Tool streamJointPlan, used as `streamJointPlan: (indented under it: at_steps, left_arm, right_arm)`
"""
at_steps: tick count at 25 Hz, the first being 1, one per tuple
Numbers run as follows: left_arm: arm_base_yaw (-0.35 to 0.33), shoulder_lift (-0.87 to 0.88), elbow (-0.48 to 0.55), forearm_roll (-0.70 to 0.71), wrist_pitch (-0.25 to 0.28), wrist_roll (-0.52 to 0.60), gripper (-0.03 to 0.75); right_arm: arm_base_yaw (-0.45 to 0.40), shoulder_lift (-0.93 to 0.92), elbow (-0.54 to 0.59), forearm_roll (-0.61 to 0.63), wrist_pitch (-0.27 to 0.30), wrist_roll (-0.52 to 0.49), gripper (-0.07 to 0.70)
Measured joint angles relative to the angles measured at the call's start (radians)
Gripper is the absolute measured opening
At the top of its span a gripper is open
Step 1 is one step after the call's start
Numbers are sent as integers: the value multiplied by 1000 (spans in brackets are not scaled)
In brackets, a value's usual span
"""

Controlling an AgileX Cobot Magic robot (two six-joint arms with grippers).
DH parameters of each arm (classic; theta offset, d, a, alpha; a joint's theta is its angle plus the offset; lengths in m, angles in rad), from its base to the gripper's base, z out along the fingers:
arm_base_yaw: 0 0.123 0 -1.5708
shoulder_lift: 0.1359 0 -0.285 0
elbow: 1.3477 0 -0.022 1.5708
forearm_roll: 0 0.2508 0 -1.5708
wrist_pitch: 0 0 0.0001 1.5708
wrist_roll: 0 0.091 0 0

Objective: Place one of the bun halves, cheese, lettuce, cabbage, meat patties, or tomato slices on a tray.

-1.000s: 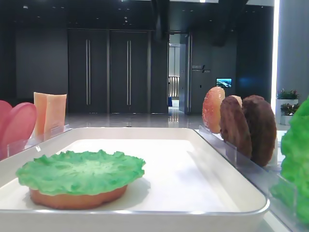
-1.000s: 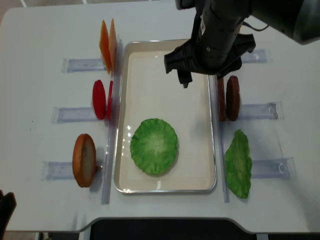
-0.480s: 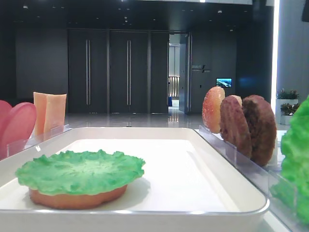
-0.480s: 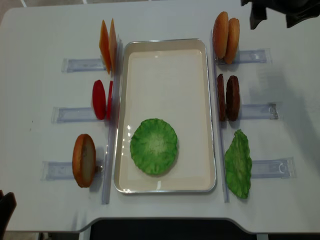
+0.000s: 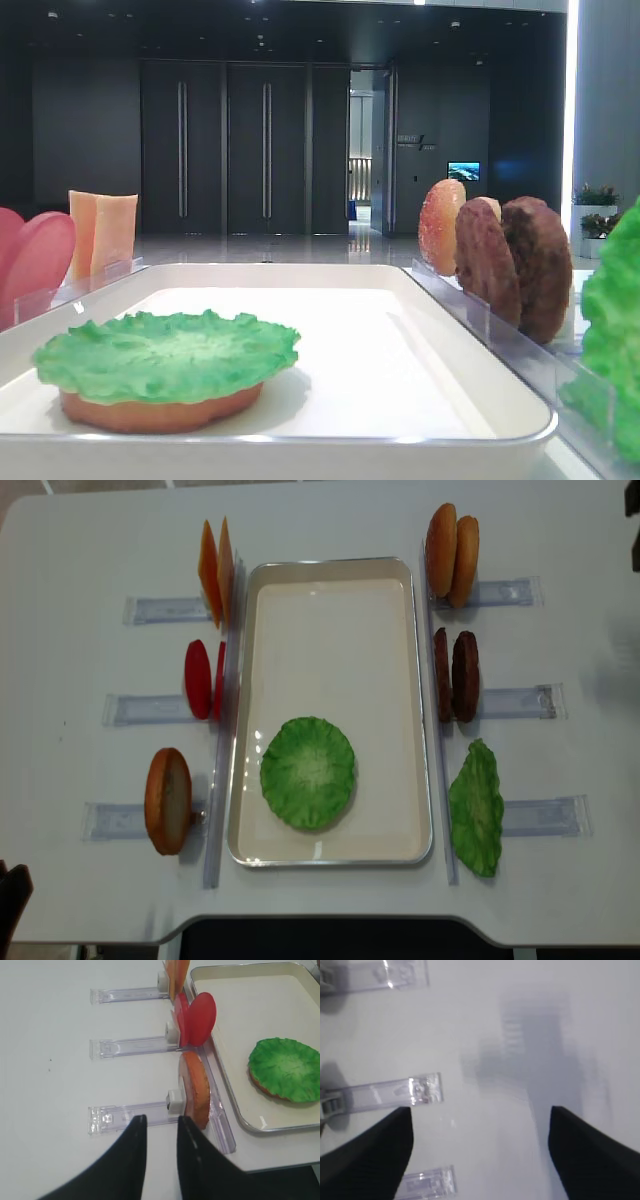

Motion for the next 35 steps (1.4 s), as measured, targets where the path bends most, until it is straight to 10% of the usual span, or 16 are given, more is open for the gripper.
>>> streamJointPlan:
  at_steps: [15,35]
  left_arm:
    - [0,0,0,0,0,0,160]
    - [0,0,0,0,0,0,160]
  right_arm:
    - [-19,-619,435,46,4,-13,532]
    - [-19,-1432,724,47,5,-93,532]
